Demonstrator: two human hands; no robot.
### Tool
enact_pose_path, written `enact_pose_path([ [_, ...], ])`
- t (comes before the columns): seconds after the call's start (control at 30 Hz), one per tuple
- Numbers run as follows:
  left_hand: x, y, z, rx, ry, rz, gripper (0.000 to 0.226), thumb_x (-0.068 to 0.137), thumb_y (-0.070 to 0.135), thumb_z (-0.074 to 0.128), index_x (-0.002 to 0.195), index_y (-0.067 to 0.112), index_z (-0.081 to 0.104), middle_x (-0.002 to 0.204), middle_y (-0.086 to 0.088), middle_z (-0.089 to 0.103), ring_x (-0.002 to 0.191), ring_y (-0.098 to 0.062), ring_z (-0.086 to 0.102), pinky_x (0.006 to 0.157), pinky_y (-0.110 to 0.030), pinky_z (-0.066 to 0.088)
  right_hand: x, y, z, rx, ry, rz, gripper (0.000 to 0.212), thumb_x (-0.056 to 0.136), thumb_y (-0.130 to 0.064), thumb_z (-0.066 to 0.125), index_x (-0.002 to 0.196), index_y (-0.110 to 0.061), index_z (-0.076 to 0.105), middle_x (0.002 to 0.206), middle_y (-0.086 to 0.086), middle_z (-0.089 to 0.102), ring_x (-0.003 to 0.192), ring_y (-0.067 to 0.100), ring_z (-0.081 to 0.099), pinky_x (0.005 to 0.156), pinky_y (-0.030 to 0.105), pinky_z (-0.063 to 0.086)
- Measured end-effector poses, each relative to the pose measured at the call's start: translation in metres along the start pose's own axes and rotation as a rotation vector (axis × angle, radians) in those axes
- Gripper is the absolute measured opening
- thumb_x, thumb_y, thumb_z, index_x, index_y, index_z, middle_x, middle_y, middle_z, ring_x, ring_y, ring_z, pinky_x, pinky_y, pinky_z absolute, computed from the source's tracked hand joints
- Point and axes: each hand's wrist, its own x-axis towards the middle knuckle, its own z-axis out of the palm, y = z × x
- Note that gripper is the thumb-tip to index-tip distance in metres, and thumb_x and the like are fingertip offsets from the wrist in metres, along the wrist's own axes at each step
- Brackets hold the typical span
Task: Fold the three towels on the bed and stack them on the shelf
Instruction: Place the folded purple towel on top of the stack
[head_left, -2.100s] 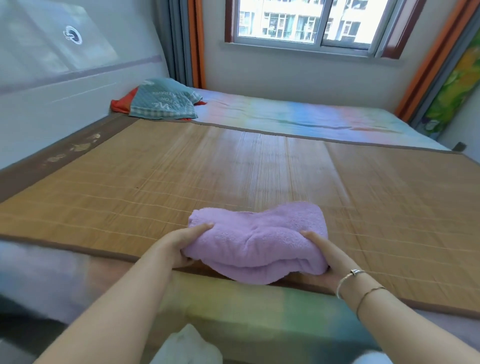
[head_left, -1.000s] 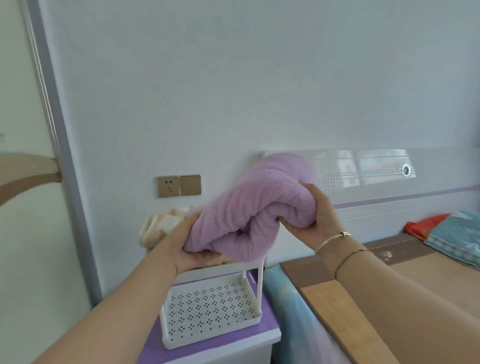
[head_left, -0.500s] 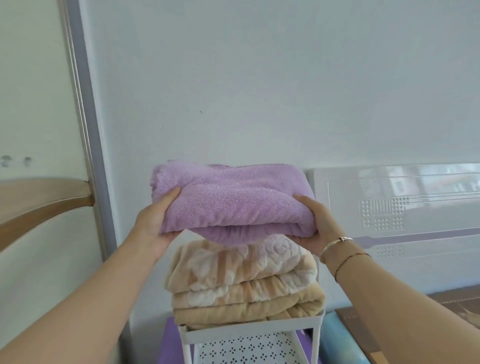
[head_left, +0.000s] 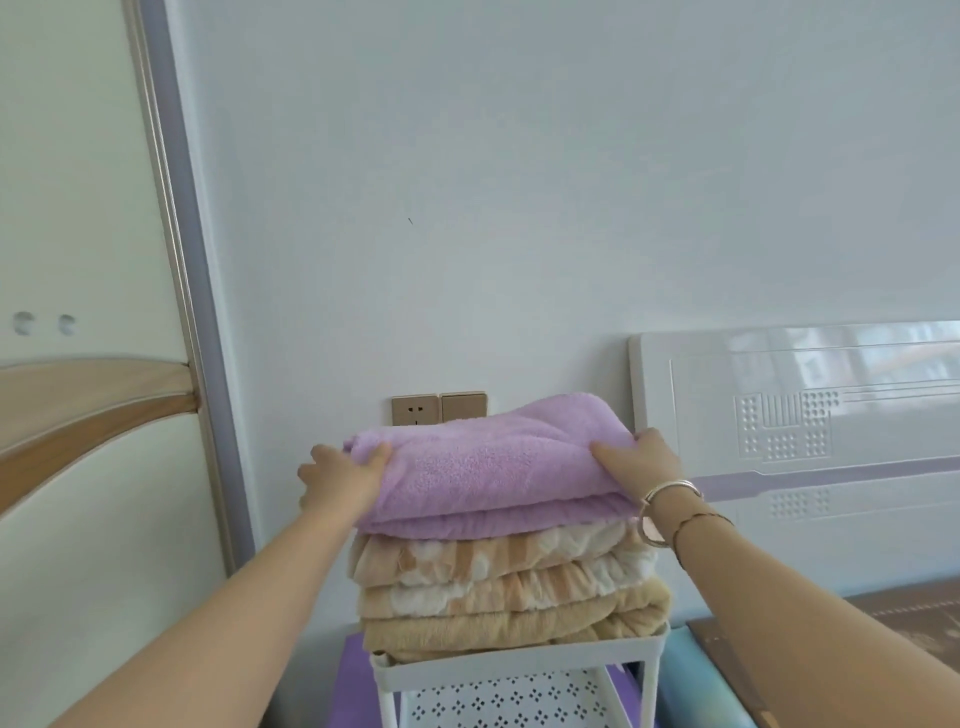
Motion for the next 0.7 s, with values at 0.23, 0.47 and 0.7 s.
enact_pose_path([
  [0.23, -0.014, 0.036, 0.028, 0.714, -0.137, 0.574, 0.049, 0.097, 0.056, 0.017, 0.135, 0.043, 0.046, 0.159, 0.003, 0.018, 0.145, -0.031, 0.014, 0.115, -0.056, 0.008, 0.013, -0.044, 0.031, -0.661, -0.089, -0.506, 0.055, 0.093, -0.046, 0.028, 0.146, -0.037, 0.024, 0.160, -0.005, 0.004, 0.147, 0.024, -0.004, 0.116, 0.052, -0.004],
  [0.47, 0.003, -0.004, 0.084, 0.812, -0.268, 0.456, 0.056, 0.088, 0.073, 0.008, 0.140, 0.058, 0.023, 0.161, 0.007, 0.007, 0.148, -0.027, 0.004, 0.112, -0.062, -0.005, 0.061, 0.025, 0.062, -0.779, -0.293, -0.228, 0.066, 0.084, -0.064, 0.010, 0.145, -0.045, 0.021, 0.160, -0.004, 0.007, 0.146, 0.029, 0.010, 0.113, 0.053, 0.018],
  [0.7, 0.015, 0.002, 0.077, 0.896, -0.350, 0.428, 0.060, 0.085, 0.077, 0.006, 0.139, 0.060, 0.025, 0.159, 0.009, 0.015, 0.145, -0.026, 0.018, 0.114, -0.058, -0.001, 0.046, 0.015, 0.054, -0.807, -0.337, -0.250, 0.062, 0.090, -0.060, 0.015, 0.149, -0.039, 0.016, 0.160, -0.002, 0.004, 0.146, 0.033, 0.003, 0.114, 0.055, 0.016],
])
